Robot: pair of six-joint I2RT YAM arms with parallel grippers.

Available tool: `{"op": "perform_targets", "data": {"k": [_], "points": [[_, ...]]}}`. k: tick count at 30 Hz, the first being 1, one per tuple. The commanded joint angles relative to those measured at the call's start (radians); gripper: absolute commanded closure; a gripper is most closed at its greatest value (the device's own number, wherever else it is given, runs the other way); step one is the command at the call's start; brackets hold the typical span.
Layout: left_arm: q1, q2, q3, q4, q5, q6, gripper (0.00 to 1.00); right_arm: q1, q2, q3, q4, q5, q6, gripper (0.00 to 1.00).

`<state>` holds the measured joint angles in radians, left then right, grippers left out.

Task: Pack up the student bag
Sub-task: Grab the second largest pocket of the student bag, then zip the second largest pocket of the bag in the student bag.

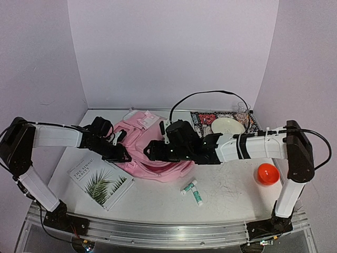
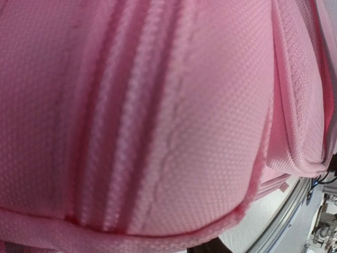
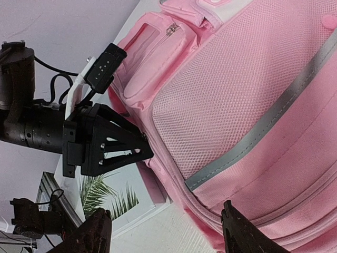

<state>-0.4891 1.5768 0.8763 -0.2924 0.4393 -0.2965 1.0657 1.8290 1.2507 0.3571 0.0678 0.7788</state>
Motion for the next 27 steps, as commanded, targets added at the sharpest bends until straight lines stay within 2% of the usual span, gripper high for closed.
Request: {"op": "perform_targets", "data": {"k": [1, 5, 13, 18, 23, 27], "points": [[-0.023, -0.003, 0.003, 0.136, 0.059, -0.047, 0.81, -0.004, -0.002, -0.005, 0.026, 0.001, 0.002, 0.28], [-0.041, -0.015, 0.004, 0.141, 0.073, -0.068, 0.99, -0.003, -0.004, -0.004, 0.026, -0.001, -0.003, 0.28], [-0.074, -0.104, 0.001, 0.097, 0.05, -0.215, 1.0, -0.003, 0.003, -0.001, 0.023, -0.008, -0.021, 0.29], [-0.081, -0.076, 0.025, 0.02, 0.075, -0.362, 1.0, 0.012, 0.042, 0.012, 0.024, -0.01, -0.078, 0.29], [-0.111, -0.056, 0.042, 0.01, 0.103, -0.471, 0.97, 0.023, 0.076, 0.016, 0.034, -0.004, -0.136, 0.29], [-0.127, -0.042, 0.077, 0.01, 0.122, -0.521, 1.0, 0.036, 0.096, 0.023, 0.046, -0.007, -0.198, 0.29]]}}
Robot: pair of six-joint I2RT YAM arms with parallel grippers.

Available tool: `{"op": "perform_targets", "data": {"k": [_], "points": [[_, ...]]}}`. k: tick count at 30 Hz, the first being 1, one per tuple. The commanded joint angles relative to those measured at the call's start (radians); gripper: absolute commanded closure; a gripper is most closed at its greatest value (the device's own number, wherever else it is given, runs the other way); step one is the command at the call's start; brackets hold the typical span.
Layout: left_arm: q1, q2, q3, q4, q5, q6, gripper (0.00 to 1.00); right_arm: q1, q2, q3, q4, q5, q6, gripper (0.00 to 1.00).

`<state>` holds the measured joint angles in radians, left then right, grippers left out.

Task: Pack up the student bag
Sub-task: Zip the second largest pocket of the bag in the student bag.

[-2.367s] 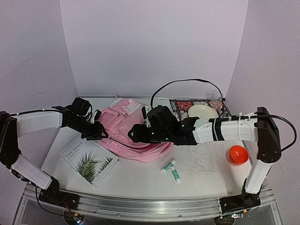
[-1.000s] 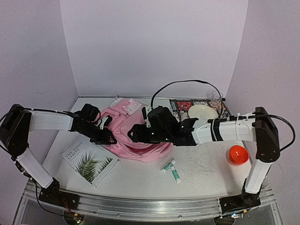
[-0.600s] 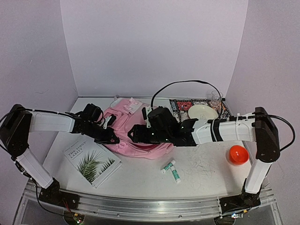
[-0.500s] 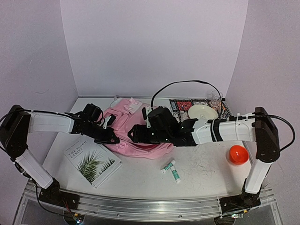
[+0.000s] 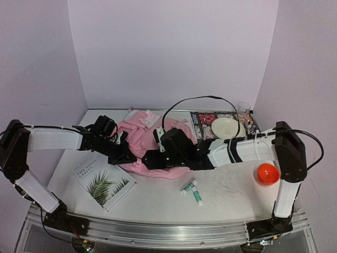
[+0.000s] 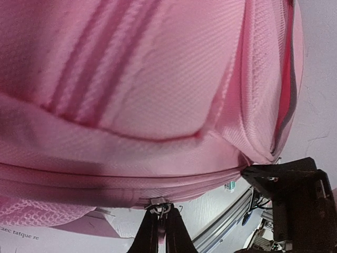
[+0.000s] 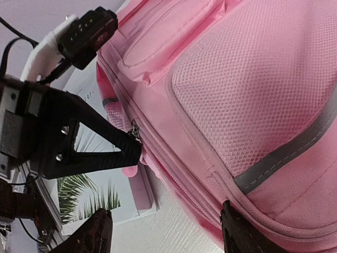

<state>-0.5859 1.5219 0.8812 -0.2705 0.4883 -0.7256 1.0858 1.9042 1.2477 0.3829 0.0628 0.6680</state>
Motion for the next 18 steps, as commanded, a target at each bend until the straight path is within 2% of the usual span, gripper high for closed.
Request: {"op": "perform_targets", "data": {"k": [1, 5, 11, 15, 18], "points": [[-0.055, 0.018, 0.084, -0.012, 0.066, -0.099, 1.0, 0.019, 0.025, 0.026, 0.023, 0.001, -0.096, 0.29], [-0.151, 0.053, 0.129, -0.02, 0.042, -0.109, 1.0, 0.021, 0.037, 0.016, 0.041, 0.002, -0.102, 0.29], [-0.184, 0.063, 0.165, -0.021, 0.018, -0.146, 1.0, 0.025, 0.003, -0.058, 0.094, 0.014, -0.135, 0.3], [-0.242, 0.126, 0.237, -0.02, 0.018, -0.146, 1.0, 0.025, -0.041, -0.121, 0.104, 0.048, -0.152, 0.31], [-0.249, 0.154, 0.261, -0.021, 0.025, -0.153, 0.95, 0.028, -0.06, -0.147, 0.103, 0.055, -0.174, 0.31]]}}
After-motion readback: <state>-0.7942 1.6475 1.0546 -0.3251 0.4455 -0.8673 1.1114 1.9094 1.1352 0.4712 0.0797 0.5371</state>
